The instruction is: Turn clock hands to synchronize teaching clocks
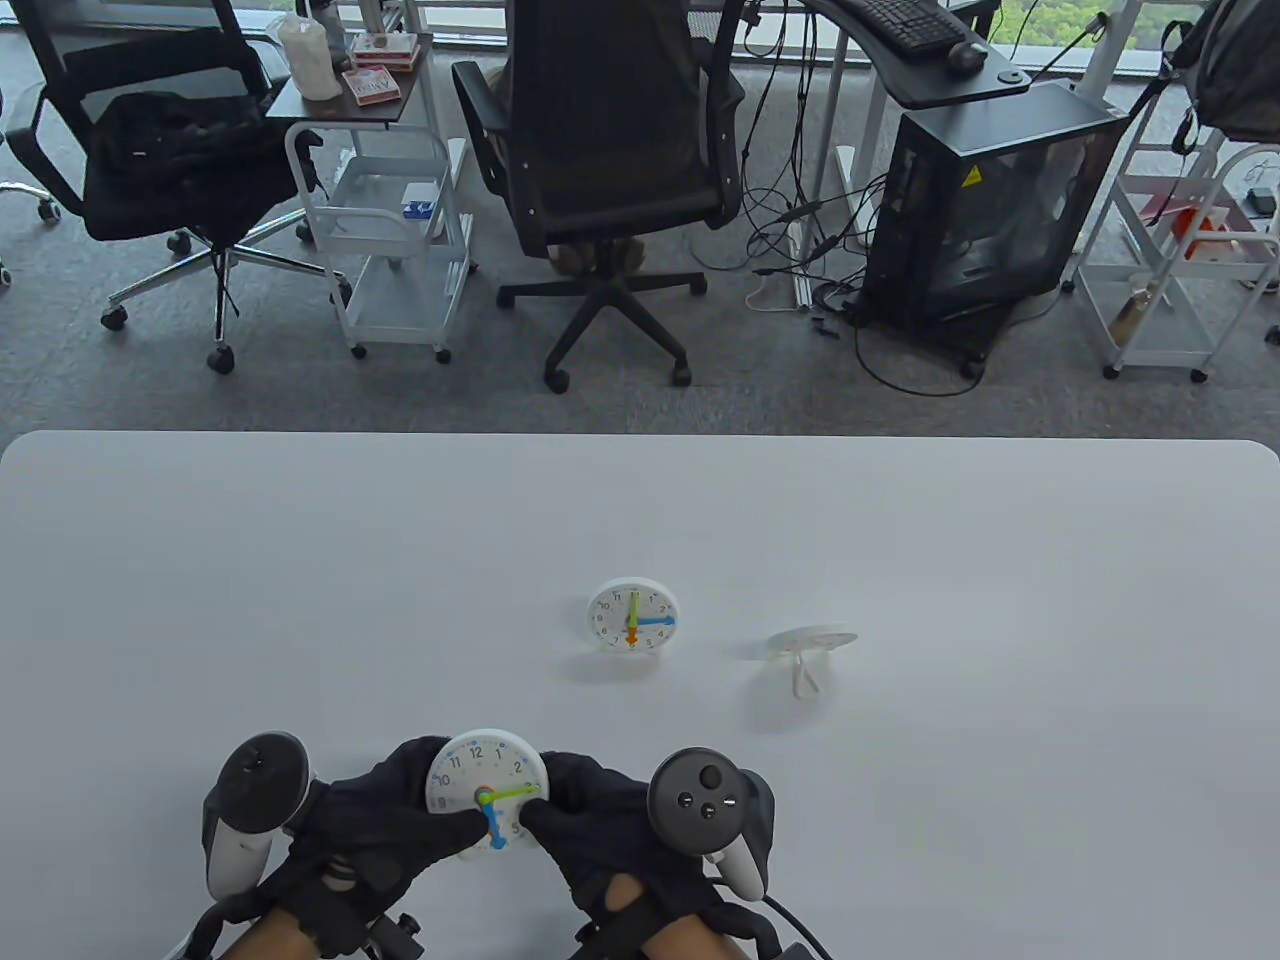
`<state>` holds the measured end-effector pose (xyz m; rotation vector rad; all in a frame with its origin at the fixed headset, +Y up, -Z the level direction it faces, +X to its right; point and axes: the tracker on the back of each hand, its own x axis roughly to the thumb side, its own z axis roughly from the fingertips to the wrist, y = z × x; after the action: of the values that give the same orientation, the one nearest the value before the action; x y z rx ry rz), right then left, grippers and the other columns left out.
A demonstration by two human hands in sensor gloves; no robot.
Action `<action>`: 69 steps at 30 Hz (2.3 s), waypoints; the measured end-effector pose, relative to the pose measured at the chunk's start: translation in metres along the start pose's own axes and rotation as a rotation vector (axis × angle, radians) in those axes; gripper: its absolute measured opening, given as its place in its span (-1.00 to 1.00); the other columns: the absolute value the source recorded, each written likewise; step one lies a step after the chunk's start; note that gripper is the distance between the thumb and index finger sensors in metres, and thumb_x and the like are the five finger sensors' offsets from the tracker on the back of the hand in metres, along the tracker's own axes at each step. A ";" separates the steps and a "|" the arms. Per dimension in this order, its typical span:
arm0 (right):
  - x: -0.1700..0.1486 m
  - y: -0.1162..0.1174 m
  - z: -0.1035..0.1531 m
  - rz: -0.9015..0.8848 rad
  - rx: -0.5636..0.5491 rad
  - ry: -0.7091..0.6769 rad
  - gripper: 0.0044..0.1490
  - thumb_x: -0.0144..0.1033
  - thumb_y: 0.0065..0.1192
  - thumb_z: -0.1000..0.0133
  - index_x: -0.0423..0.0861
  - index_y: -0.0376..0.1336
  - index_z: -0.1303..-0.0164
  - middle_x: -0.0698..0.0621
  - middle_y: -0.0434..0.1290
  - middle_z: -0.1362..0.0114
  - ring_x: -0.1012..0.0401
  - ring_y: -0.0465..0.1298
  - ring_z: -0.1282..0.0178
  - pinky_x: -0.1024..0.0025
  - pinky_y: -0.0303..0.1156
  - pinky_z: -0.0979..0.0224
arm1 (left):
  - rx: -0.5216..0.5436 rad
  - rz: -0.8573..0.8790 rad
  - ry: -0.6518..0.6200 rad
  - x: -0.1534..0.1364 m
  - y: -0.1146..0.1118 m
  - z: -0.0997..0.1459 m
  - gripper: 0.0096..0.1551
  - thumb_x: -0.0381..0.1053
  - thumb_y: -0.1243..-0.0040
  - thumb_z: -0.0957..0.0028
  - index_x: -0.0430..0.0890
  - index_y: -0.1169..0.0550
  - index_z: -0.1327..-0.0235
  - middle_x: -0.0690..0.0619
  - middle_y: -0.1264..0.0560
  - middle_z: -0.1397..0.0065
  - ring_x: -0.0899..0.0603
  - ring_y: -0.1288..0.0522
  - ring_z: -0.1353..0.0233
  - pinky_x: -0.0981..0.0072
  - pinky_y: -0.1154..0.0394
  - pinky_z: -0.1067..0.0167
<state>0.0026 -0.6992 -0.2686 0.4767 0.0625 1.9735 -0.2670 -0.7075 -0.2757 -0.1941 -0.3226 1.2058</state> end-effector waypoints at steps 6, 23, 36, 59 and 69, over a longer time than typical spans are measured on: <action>-0.002 0.000 0.000 0.000 0.012 0.010 -0.27 -0.18 0.36 -0.08 -0.42 0.33 -0.27 -0.12 0.61 -0.08 -0.06 0.66 -0.02 -0.30 0.37 -0.24 | 0.040 -0.016 -0.032 -0.002 -0.003 0.001 -0.16 0.15 -0.69 0.14 -0.09 -0.45 -0.30 0.06 -0.72 -0.02 -0.27 -0.68 -0.07 -0.42 -0.39 -0.21; 0.014 0.007 0.004 0.348 0.044 -0.151 0.41 0.11 0.47 -0.01 -0.53 -0.24 -0.53 -0.15 0.40 -0.33 -0.15 0.55 -0.21 -0.36 0.29 -0.29 | 0.094 0.140 -0.053 -0.007 -0.004 0.005 -0.32 0.09 -0.48 0.00 -0.14 -0.49 -0.31 -0.03 -0.79 -0.07 -0.31 -0.72 -0.11 -0.41 -0.41 -0.19; 0.012 0.006 0.003 0.335 0.029 -0.144 0.29 -0.02 0.48 -0.03 -0.54 -0.17 -0.51 -0.11 0.45 -0.25 -0.10 0.60 -0.14 -0.34 0.32 -0.28 | 0.085 0.137 -0.062 -0.007 -0.006 0.006 -0.34 0.09 -0.49 0.00 -0.12 -0.50 -0.31 -0.04 -0.79 -0.08 -0.31 -0.72 -0.12 -0.40 -0.41 -0.19; 0.012 -0.003 0.003 0.307 -0.040 -0.167 -0.10 -0.17 0.29 -0.12 -0.52 0.11 -0.43 -0.11 0.60 -0.12 -0.06 0.69 -0.03 -0.29 0.40 -0.23 | 0.048 0.118 -0.054 -0.008 -0.007 0.004 -0.35 0.07 -0.46 -0.03 -0.11 -0.49 -0.32 -0.03 -0.77 -0.11 -0.33 -0.69 -0.15 -0.42 -0.38 -0.20; 0.011 -0.006 0.004 0.308 -0.073 -0.167 -0.19 -0.15 0.27 -0.12 -0.49 0.23 -0.34 -0.08 0.65 -0.05 -0.04 0.72 0.03 -0.26 0.43 -0.20 | 0.029 0.093 -0.063 -0.008 -0.009 0.004 -0.36 0.07 -0.46 -0.03 -0.11 -0.49 -0.33 -0.03 -0.76 -0.12 -0.33 -0.69 -0.16 -0.43 -0.38 -0.20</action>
<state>0.0050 -0.6878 -0.2630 0.6309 -0.1982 2.2189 -0.2633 -0.7183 -0.2708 -0.1478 -0.3543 1.3094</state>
